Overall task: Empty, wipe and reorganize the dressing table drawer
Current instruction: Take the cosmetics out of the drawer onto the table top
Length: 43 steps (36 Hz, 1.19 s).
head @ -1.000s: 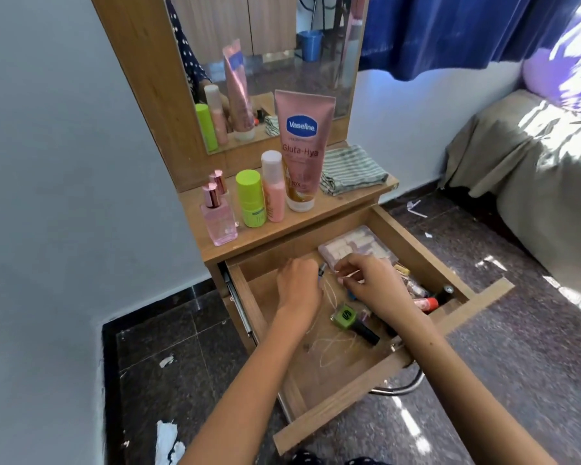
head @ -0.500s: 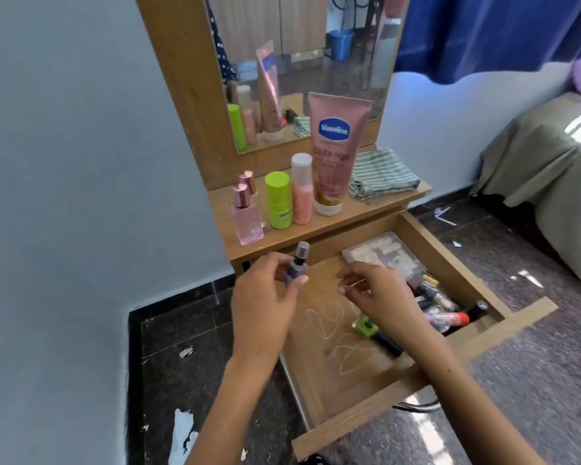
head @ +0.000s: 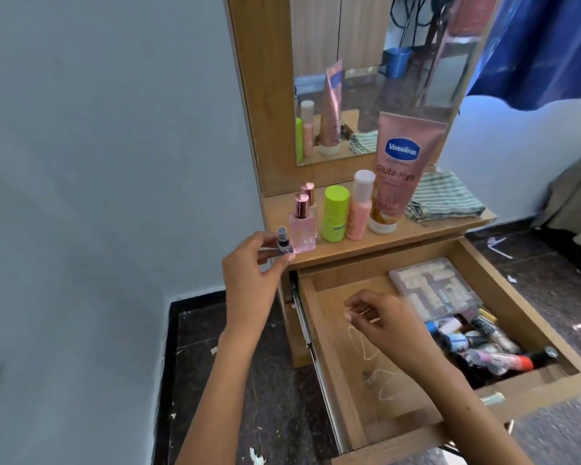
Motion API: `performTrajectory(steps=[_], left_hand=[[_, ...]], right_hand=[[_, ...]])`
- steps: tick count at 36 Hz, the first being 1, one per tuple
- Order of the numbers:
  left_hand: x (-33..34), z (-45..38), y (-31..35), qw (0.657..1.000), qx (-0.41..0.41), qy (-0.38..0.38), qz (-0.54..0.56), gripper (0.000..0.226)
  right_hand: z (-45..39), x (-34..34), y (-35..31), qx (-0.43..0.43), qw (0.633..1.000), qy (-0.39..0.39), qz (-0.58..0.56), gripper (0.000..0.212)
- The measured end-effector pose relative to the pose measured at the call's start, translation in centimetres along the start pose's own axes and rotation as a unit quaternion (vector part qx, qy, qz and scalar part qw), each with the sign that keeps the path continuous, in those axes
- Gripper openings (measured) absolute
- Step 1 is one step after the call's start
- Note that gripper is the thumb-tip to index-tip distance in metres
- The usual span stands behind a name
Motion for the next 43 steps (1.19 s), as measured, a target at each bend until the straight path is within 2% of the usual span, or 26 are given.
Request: performTrajectory(steps=[12, 19, 22, 25, 27, 29, 31, 33, 35, 38, 41, 43], left_hand=[[1.3, -1.3, -0.2, 1.000, 0.012, 0.007, -0.003, 0.029], [2.1, -0.9, -0.9, 0.999, 0.024, 0.021, -0.025, 0.040], [1.8, 0.0, -0.8, 0.995, 0.032, 0.072, -0.055, 0.043], [1.3, 1.8, 0.5, 0.982, 0.076, 0.153, -0.075, 0.030], [1.9, 3.2, 1.6, 0.978, 0.117, 0.157, -0.078, 0.020], [3.7, 4.2, 2.2, 0.983, 0.147, 0.089, -0.072, 0.015], [6.2, 4.8, 2.4, 0.983, 0.163, -0.026, -0.076, 0.012], [8.6, 5.4, 2.7, 0.969, 0.185, -0.134, -0.100, 0.012], [11.0, 6.2, 3.3, 0.940, 0.216, -0.236, -0.117, 0.016], [14.8, 8.0, 4.1, 0.874, 0.265, -0.362, -0.187, 0.032], [17.3, 9.4, 4.8, 0.815, 0.323, -0.409, -0.255, 0.044], [18.2, 9.8, 5.6, 0.792, 0.364, -0.407, -0.274, 0.042]], right_hand=[[0.1, -0.2, -0.1, 0.009, 1.000, -0.004, -0.010, 0.014], [0.3, -0.2, -0.2, 0.010, 1.000, -0.007, -0.010, 0.016], [0.4, -0.3, -0.2, 0.013, 1.000, -0.010, -0.008, 0.017], [0.3, -0.9, 0.1, 0.022, 1.000, -0.008, -0.014, 0.017], [0.4, -1.8, 0.7, 0.031, 0.999, 0.001, -0.019, 0.017], [0.7, -3.1, 1.4, 0.043, 0.999, 0.013, -0.011, 0.019], [1.1, -4.6, 2.3, 0.066, 0.998, 0.020, 0.011, 0.021], [1.6, -6.1, 3.2, 0.090, 0.995, 0.024, 0.041, 0.024], [2.2, -7.2, 4.2, 0.115, 0.991, 0.026, 0.061, 0.026], [3.0, -8.3, 5.5, 0.142, 0.986, 0.027, 0.086, 0.023], [3.8, -8.5, 6.5, 0.155, 0.983, 0.021, 0.092, 0.021], [4.1, -8.3, 6.9, 0.160, 0.983, 0.020, 0.093, 0.022]])
Point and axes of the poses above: each hand's wrist, its own z-axis away from the middle knuckle, its own x-axis out of the palm, y = z × x, the point moved 6 cm from there along -z, towards the middle knuckle, and after that the axes turned 8 degrees about -z, right-handed, at the moved point
